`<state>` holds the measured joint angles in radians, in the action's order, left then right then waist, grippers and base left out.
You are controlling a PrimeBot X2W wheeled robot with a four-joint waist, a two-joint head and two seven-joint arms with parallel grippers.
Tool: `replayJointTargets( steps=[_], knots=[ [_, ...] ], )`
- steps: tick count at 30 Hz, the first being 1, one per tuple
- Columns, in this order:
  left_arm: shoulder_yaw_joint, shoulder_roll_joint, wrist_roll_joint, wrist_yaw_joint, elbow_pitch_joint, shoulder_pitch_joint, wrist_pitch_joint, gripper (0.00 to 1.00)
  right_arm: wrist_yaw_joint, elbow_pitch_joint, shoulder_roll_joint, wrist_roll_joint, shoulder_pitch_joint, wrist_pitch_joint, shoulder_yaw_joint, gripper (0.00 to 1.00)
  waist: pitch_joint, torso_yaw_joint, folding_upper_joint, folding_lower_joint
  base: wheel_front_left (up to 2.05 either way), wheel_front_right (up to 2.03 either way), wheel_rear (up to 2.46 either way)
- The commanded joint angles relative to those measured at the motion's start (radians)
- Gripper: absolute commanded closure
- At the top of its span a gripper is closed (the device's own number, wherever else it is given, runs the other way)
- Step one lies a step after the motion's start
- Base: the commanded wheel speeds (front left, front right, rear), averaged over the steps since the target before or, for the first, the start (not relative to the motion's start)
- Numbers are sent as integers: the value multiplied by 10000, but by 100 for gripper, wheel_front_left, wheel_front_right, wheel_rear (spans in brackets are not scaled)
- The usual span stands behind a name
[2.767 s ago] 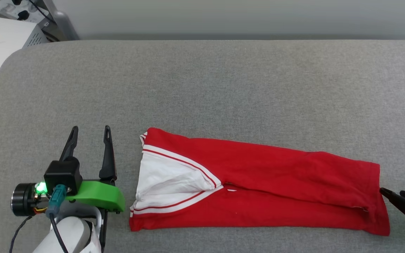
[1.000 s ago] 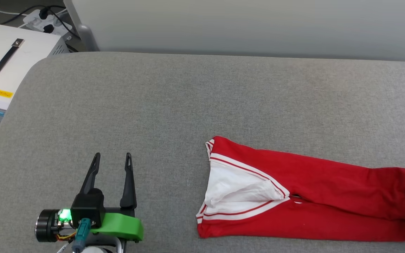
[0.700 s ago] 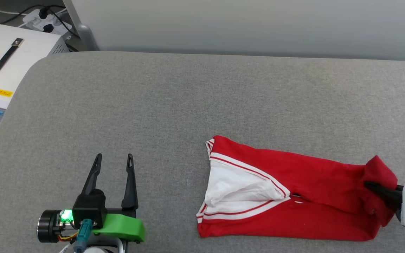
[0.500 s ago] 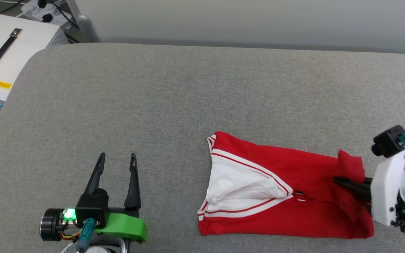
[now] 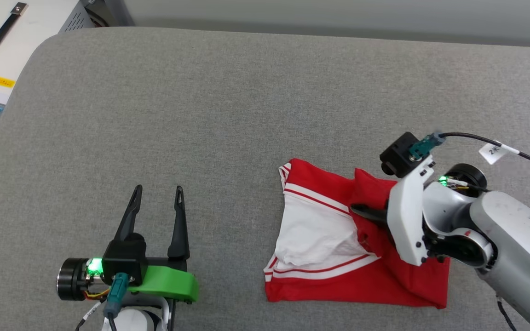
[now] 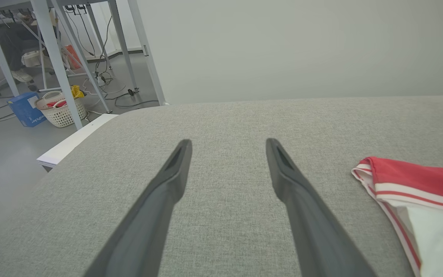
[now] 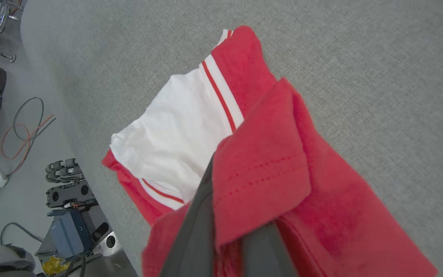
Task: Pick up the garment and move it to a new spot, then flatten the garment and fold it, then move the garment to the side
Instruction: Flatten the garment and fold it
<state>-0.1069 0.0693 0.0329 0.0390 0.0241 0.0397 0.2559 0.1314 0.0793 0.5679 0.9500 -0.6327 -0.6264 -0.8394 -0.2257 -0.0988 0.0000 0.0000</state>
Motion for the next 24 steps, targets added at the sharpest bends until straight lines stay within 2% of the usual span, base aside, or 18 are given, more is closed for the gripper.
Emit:
replayJointTargets(
  steps=[1,6,12,15,17,18,19,24],
  knots=[
    [-9,-40,-88,-33,13,217,59,0,-7,203,-164,-74,-327,158,-225,100,-106,-36,0,0,0,0,0],
    [-50,-66,-104,-38,29,355,59,0,-7,1191,-704,-147,-950,624,-1123,100,-294,-114,0,0,0,0,0],
    [-75,-93,-101,-17,59,510,59,0,-7,2655,-1044,-254,-1061,1280,-1979,100,-430,-191,0,0,0,0,0],
    [-84,-102,-100,-9,90,516,59,0,-7,2973,-1059,-267,-1083,1638,-2370,100,-423,-194,0,0,0,0,0],
    [-48,-105,-99,3,127,484,59,0,-7,2971,-1000,-263,-1145,2026,-2544,85,-349,-166,0,0,0,0,0],
    [-18,-105,-99,11,148,453,59,0,-7,2920,-930,-249,-1177,2220,-2619,38,-283,-140,0,0,0,0,0],
    [4,-106,-99,15,164,426,59,0,-7,2841,-845,-290,-1217,2385,-2699,0,-221,-119,0,0,0,0,0],
    [97,-106,-108,40,206,247,59,0,-7,2113,-331,-153,-1107,3668,-2491,0,222,56,0,0,0,0,0]
  ],
)
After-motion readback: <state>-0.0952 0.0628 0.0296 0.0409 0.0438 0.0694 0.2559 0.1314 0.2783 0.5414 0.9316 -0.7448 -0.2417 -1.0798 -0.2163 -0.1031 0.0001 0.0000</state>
